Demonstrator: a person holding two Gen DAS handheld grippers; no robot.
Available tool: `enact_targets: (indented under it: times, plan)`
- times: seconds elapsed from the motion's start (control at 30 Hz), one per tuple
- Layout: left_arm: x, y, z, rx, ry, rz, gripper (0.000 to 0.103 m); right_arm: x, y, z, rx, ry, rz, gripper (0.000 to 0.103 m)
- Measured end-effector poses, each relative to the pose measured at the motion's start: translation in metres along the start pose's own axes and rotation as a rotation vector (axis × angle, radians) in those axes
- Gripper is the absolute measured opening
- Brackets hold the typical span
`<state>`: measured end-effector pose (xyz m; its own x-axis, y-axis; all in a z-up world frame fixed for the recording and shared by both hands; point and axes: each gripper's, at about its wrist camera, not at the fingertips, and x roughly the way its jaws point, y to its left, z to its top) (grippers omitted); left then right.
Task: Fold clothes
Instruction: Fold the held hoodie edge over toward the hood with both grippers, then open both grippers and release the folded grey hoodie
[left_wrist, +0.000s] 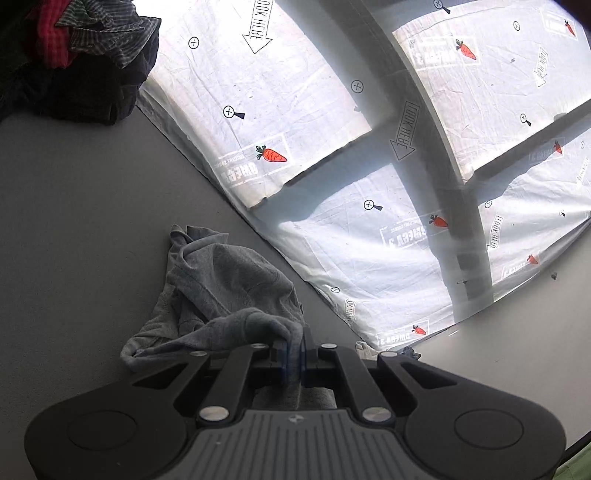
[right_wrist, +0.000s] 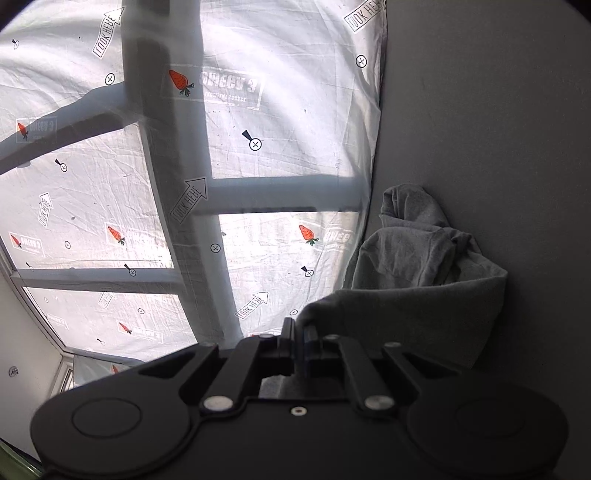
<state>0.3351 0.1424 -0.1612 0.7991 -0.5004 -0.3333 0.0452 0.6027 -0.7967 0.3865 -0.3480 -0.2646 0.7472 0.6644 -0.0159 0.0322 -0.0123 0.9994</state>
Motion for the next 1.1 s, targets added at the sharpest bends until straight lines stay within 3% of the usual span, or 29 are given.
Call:
enact_targets:
  times: [0.13,0.3,0.4,0.7,0.83,1.0,1.07,1.1]
  plan:
    - [0.018,-0.001,0.019,0.037,-0.003,-0.004,0.006,0.016,0.001,0.016,-0.001,-0.019,0.009,0.005]
    - [0.048,0.018,0.039,-0.021,-0.029,0.001,0.006,0.041,-0.005,0.037,0.008,-0.05,0.007,0.005]
    - [0.068,0.034,0.05,-0.07,-0.042,0.019,0.006,0.057,-0.018,0.052,0.033,-0.067,0.0,0.005]
    - [0.133,0.043,0.085,-0.06,-0.01,0.084,0.006,0.111,-0.033,0.093,0.065,-0.08,-0.061,0.005]
    - [0.148,0.057,0.092,-0.109,-0.008,0.125,0.006,0.13,-0.038,0.105,0.082,-0.075,-0.082,0.005]
    - [0.164,0.063,0.103,-0.082,0.043,0.279,0.011,0.135,-0.04,0.112,0.06,-0.096,-0.109,0.022]
    - [0.163,0.061,0.104,-0.076,0.036,0.287,0.018,0.133,-0.037,0.112,0.052,-0.111,-0.101,0.042]
    - [0.161,0.06,0.104,-0.073,0.027,0.29,0.025,0.131,-0.036,0.112,0.05,-0.113,-0.098,0.045]
